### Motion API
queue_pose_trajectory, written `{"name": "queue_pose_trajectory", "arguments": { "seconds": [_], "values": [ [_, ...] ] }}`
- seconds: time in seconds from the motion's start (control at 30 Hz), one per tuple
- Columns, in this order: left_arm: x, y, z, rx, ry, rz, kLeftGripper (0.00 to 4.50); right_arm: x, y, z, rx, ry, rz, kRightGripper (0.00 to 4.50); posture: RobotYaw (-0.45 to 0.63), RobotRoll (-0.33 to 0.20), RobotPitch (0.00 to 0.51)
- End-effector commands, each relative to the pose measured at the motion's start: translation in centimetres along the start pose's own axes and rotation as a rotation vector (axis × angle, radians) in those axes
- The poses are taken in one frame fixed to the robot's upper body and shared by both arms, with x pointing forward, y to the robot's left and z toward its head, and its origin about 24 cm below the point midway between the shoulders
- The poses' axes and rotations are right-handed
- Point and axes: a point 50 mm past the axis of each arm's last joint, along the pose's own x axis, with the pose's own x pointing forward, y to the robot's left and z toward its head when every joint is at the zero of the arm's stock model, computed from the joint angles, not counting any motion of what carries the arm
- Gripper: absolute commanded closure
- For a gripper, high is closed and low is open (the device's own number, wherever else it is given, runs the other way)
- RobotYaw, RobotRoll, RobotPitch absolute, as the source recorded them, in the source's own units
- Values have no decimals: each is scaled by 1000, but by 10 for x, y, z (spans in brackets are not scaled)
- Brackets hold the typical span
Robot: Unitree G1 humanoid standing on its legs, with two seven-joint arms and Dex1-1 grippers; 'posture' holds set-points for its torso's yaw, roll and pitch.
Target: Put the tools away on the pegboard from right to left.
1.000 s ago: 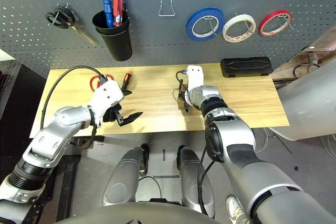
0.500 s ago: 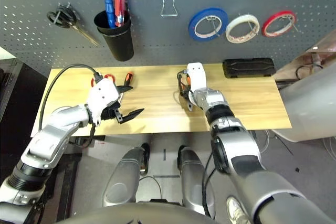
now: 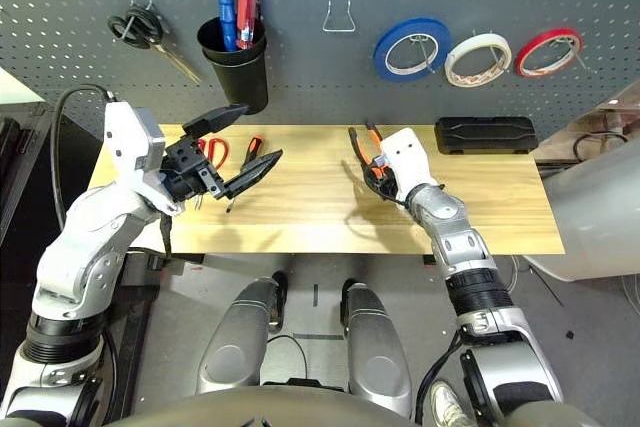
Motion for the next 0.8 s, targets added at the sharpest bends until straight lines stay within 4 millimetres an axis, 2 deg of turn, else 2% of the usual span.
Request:
{"name": "queue_pose_trajectory", "arguments": {
  "seconds": [0.03, 0.23, 0.53, 0.8],
  "values": [
    [-1, -1, 10, -5, -54, 13, 0, -9, -7, 33, -81, -181, -28, 1924, 302, 0, 232],
    [0, 4, 18, -13, -92, 32, 0, -15, -14, 68, -127, -343, -87, 1924, 285, 0, 222],
    [2, 11, 18, -3, -85, 22, 0, -22, -25, 108, -163, -519, -178, 1924, 245, 0, 219],
    [3, 14, 16, 3, -70, 5, 0, -18, -21, 142, -171, -688, -236, 1924, 231, 0, 211]
  ]
}}
